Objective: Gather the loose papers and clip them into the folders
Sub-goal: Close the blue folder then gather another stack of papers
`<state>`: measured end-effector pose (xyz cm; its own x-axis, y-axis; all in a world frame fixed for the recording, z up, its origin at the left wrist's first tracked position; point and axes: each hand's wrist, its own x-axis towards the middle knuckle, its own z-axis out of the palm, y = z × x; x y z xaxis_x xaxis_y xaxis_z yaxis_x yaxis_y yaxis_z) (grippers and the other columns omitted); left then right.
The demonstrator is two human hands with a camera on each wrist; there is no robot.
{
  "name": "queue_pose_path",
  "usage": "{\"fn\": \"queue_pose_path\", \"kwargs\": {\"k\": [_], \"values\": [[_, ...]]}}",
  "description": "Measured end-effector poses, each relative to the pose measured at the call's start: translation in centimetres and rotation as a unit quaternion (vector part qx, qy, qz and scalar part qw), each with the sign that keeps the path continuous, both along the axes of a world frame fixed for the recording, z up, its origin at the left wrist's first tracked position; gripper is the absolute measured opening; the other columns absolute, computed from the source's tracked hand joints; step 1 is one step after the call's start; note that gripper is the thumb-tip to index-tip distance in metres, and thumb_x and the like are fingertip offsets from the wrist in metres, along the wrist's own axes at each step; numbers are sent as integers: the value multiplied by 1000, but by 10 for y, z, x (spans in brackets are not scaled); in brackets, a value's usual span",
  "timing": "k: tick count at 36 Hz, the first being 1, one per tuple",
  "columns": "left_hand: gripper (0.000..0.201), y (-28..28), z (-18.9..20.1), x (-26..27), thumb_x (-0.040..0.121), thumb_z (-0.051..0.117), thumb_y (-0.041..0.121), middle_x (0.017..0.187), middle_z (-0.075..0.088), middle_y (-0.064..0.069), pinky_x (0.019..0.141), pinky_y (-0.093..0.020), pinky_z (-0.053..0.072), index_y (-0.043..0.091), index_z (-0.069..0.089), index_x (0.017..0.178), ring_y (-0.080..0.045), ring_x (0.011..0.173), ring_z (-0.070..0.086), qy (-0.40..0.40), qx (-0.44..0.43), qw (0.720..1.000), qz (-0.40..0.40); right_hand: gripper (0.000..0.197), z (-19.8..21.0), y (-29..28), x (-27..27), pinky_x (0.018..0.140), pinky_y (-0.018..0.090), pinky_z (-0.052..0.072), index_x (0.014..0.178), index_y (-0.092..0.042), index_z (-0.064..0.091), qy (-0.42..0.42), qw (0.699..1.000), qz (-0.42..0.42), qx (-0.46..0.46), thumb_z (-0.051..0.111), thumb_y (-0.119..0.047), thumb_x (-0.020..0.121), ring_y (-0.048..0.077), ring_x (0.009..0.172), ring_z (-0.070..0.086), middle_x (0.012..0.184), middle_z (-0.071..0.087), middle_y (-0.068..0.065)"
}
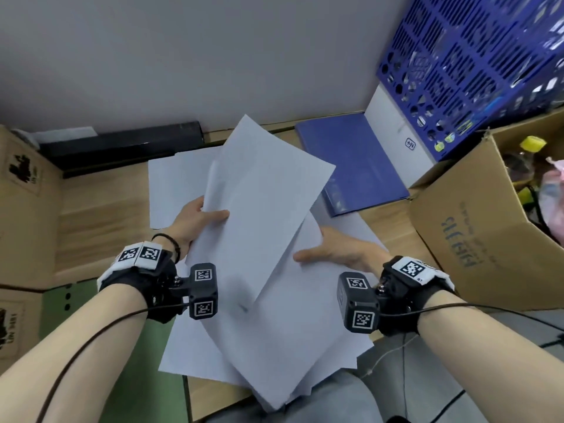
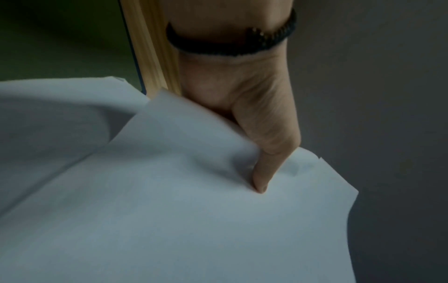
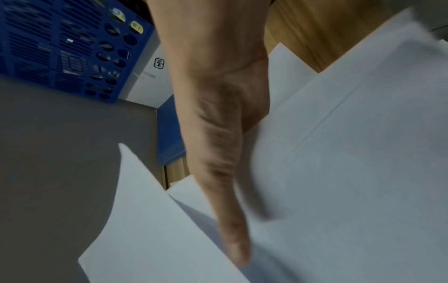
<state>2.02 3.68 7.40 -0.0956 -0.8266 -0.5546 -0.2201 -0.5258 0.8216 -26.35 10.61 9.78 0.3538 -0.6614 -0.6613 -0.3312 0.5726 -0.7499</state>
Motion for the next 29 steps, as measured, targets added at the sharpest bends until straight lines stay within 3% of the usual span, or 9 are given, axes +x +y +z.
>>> {"fn": "queue_pose_path", "kwargs": {"k": [3, 9, 14, 16, 18, 20, 22, 24, 29], "values": [[34, -1, -4, -4, 83, 71, 16, 106, 72, -9, 86, -46, 55, 15, 63, 116, -32, 94, 69, -5, 1, 1000, 27, 44, -6, 1, 2, 93, 35, 53, 120, -14, 63, 29, 1000, 0, -5, 77, -9, 78, 17, 103, 68, 112, 72, 1], [28, -4, -12, -13, 85, 69, 18, 102, 71, -6, 75, -35, 55, 15, 63, 113, -27, 88, 69, -7, 3, 997, 70, 50, -27, 6, -15, 96, 41, 51, 117, -14, 64, 81, 995, -63, 0, 82, -20, 71, 20, 101, 68, 108, 72, 1], [28, -6, -26, -12, 87, 67, 24, 105, 69, -6, 77, -35, 53, 13, 61, 113, -27, 94, 67, -12, 19, 991, 128, 39, -37, 16, -39, 91, 36, 51, 123, -10, 59, 95, 974, -208, -2, 68, -7, 86, 22, 100, 65, 112, 68, 3], [33, -5, -33, -12, 87, 69, 21, 105, 68, -7, 73, -33, 53, 11, 59, 116, -25, 89, 67, -4, 43, 990, 134, 37, -44, 18, -46, 80, 32, 51, 124, -8, 57, 112, 953, -280, -9, 63, -3, 88, 23, 95, 63, 112, 66, 7], [38, -1, -39, -14, 84, 72, 21, 107, 69, -11, 72, -34, 55, 6, 59, 117, -27, 87, 68, -3, 70, 990, 121, 35, -50, 20, -50, 69, 28, 49, 125, -4, 55, 125, 935, -332, -2, 59, 0, 90, 23, 90, 61, 106, 64, 8], [43, 2, -44, -18, 82, 75, 22, 107, 71, -13, 77, -39, 57, 5, 61, 118, -31, 91, 69, -10, 91, 992, 86, 37, -58, 21, -52, 83, 35, 51, 127, -7, 53, 127, 923, -363, 18, 58, -2, 91, 26, 97, 60, 110, 62, 7], [41, 7, -46, -24, 81, 76, 23, 107, 72, -11, 79, -39, 57, 10, 63, 117, -29, 94, 70, -8, 106, 993, 45, 38, -63, 21, -52, 99, 44, 46, 129, -8, 52, 132, 917, -374, 40, 58, -6, 92, 30, 108, 59, 120, 62, 7], [43, 12, -48, -31, 80, 76, 23, 110, 71, -6, 80, -38, 56, 16, 61, 120, -26, 97, 69, -7, 122, 993, -1, 44, -67, 20, -53, 103, 45, 42, 134, -6, 48, 124, 915, -377, 70, 59, -10, 92, 32, 116, 55, 128, 59, 11], [52, 23, -54, -52, 78, 78, 25, 114, 70, -1, 84, -40, 56, 19, 57, 125, -22, 101, 67, -25, 136, 985, -105, 47, -63, 16, -48, 90, 35, 36, 138, -1, 40, 100, 917, -368, 120, 54, -12, 95, 29, 126, 47, 137, 52, 9]]}}
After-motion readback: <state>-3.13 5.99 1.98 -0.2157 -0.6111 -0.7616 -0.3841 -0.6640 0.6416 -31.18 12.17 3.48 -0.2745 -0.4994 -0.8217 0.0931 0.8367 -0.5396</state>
